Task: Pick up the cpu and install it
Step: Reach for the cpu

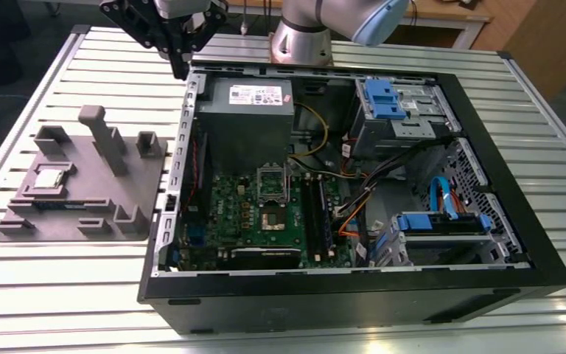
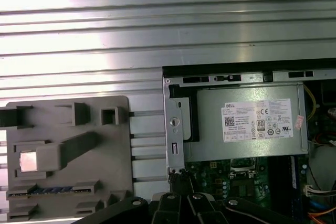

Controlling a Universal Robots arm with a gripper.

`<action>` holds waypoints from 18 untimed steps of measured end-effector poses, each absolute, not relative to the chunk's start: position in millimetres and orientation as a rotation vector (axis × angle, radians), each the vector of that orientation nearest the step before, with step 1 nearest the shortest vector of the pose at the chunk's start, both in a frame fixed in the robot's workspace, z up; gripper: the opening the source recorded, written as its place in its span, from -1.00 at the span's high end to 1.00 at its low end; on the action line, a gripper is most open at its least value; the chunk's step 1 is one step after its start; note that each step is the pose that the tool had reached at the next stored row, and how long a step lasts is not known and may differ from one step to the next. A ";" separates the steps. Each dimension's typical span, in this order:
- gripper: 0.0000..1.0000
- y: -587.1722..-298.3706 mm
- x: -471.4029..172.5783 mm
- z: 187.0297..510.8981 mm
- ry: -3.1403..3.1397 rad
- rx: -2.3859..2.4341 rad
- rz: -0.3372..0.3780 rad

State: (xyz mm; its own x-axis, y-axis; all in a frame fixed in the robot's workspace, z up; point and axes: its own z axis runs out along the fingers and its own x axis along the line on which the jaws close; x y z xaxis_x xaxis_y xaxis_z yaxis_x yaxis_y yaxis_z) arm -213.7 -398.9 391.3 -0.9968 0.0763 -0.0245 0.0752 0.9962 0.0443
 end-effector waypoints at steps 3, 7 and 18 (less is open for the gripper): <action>0.79 -398.9 -214.3 391.3 3.113 0.118 0.068; 0.79 -398.9 -215.4 391.1 3.112 0.118 0.068; 0.79 -398.9 -218.3 390.8 3.112 0.118 0.068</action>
